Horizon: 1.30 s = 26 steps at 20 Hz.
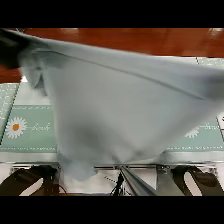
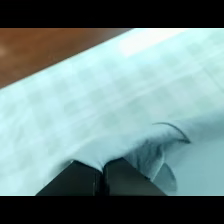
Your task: Fold the shirts.
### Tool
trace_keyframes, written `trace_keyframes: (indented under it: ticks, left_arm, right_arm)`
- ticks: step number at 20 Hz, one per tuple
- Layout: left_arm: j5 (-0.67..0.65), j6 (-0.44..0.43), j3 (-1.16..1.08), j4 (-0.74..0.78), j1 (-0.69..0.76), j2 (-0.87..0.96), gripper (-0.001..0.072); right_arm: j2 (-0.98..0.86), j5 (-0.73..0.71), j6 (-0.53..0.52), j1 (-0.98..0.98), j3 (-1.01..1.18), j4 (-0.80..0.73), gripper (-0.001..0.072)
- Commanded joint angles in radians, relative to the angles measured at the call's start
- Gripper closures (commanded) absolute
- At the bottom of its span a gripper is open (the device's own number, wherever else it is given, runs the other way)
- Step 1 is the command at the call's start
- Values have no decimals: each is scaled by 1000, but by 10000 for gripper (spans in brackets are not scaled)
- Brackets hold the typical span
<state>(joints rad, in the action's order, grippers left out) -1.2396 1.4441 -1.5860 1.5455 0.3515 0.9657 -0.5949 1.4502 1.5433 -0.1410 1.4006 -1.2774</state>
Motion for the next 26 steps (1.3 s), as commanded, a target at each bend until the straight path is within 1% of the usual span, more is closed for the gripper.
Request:
trace_keyframes:
  ticks: [1, 3, 7, 9, 11, 12, 13, 14, 15, 16, 17, 18, 19, 20, 21, 22, 23, 24, 25, 26]
  left_arm:
    - [204, 136, 43, 7, 2, 190, 687]
    - [282, 202, 43, -1, 2, 282, 687]
    - [362, 237, 43, -19, 2, 432, 687]
    - [396, 240, 43, -20, -12, 481, 687]
    - [405, 285, 43, -20, -34, 518, 684]
    - [396, 325, 43, -20, -47, 531, 622]
    - [377, 357, 43, -20, -60, 536, 384]
    - [348, 359, 43, -19, -76, 536, 22]
    - [294, 347, 40, -19, -104, 533, 5]
    - [212, 295, 30, -19, -137, 533, 6]
    - [87, 167, 17, -16, -175, 533, 6]
    - [-38, 68, 16, -2, -214, 533, 6]
    - [-127, 43, 37, -2, -269, 526, 6]
    - [-134, 105, 86, -40, -328, 503, 6]
    - [-151, 92, 150, -101, -389, 476, 6]
    - [-172, 45, 229, -146, -447, 444, 6]
    - [-171, 29, 320, -174, -504, 404, 6]
    - [-155, 29, 422, -203, -567, 364, 6]
    - [-139, 20, 532, -253, -641, 328, 6]
    - [-132, -22, 631, -349, -718, 304, 6]
  right_arm:
    - [-163, -238, 11, -1, -192, -5, 686]
    - [-333, -331, -11, -1, -174, 86, 685]
    - [-686, -415, -63, -1, -66, 256, 685]
    - [-840, -420, -63, -1, 8, 310, 685]
    - [-956, -414, -61, -1, 61, 373, 684]
    - [-998, -411, -55, -3, 76, 416, 652]
    - [-1023, -410, -22, -8, 80, 440, 394]
    - [-1036, -400, -2, -14, 80, 449, 67]
    - [-1037, -372, -3, -24, 80, 447, 85]
    - [-1030, -325, -5, -45, 80, 447, 85]
    - [-1016, -264, -17, -72, 80, 440, 86]
    - [-995, -185, -40, -108, 80, 419, 85]
    - [-969, -108, -58, -141, 79, 376, 86]
    - [-930, -32, -69, -169, 72, 295, 86]
    - [-879, -1, -77, -188, 42, 206, 86]
    - [-808, -3, -77, -212, -23, 120, 86]
    - [-733, -40, -77, -238, -111, 78, 86]
    - [-646, -98, -77, -270, -232, 79, 86]
    - [-556, -164, -81, -304, -367, 116, 86]
    - [-473, -224, -111, -328, -491, 176, 86]
